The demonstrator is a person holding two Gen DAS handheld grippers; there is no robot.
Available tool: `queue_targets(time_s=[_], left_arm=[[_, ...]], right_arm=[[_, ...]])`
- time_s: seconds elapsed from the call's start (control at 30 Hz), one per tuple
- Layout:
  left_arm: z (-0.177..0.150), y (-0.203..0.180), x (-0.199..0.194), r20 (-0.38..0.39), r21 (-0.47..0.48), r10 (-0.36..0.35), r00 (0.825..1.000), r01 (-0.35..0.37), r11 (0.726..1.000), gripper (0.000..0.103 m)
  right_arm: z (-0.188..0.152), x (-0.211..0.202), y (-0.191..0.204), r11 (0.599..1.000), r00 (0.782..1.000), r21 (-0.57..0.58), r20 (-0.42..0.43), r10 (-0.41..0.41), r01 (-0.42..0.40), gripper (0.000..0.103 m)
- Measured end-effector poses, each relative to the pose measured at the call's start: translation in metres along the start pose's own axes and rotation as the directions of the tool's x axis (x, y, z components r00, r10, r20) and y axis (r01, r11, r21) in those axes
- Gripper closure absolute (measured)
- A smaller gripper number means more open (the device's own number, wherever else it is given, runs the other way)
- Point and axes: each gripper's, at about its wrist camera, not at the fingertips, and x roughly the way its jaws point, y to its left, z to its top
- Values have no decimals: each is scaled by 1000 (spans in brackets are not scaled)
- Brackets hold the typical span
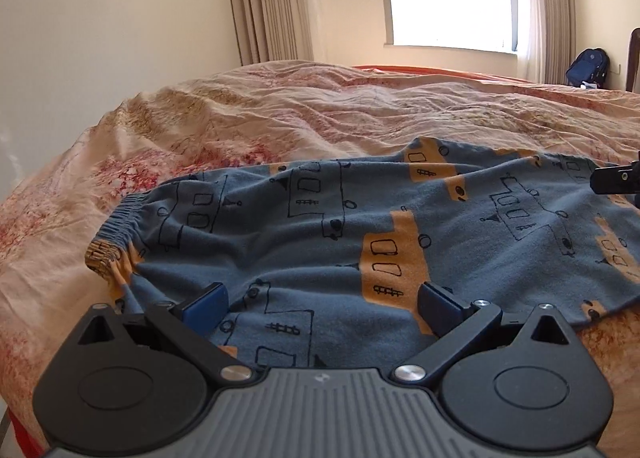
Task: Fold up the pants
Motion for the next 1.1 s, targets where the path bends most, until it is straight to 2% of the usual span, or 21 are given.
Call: queue_targets(time_s=[0.1, 0.23, 0.4, 0.5, 0.6, 0.67, 0.73, 0.83, 0.93, 1.03, 1.1], left_arm=[[8, -4, -7, -54, -18, 24, 998, -25, 1000, 1], [17, -15, -20, -56, -8, 20, 998, -20, 1000, 0], [38, -43, -34, 2, 3, -54, 999, 54, 999, 0], [53, -73, -28, 20, 29, -119, 993, 118, 993, 0], [64, -108, -19, 7, 60, -166, 986, 165, 984, 0], [69, -134, -15, 2, 75, -213, 977, 212, 974, 0], [71, -160, -12, -3, 95, -265, 964, 264, 960, 0], [72, -196, -12, 5, 127, -348, 937, 345, 930, 0], [70, -234, -11, 19, 186, -434, 901, 423, 887, 0], [69, -265, -4, 0, 257, -460, 888, 445, 858, 0], [68, -279, 1, 6, 298, -459, 889, 436, 849, 0]], right_arm=[[0, -13, -20, 992, 999, 123, 41, 29, -34, 0], [-1, -30, -39, 975, 996, 222, 81, -34, 15, 0], [-6, -52, -53, 956, 988, 290, 127, -90, 49, 0], [-12, -82, -61, 941, 975, 333, 183, -124, 57, 0], [-17, -131, -83, 918, 951, 396, 292, -99, -26, 0], [-18, -158, -101, 926, 943, 374, 323, -80, -50, 0], [-20, -175, -118, 948, 944, 318, 321, -77, -31, 0], [-31, -192, -148, 960, 943, 279, 326, -70, -25, 0], [-50, -198, -177, 940, 942, 341, 319, -101, -15, 0], [-68, -195, -196, 912, 945, 408, 315, -90, -49, 0], [-74, -189, -202, 900, 952, 430, 300, -67, -72, 0]])
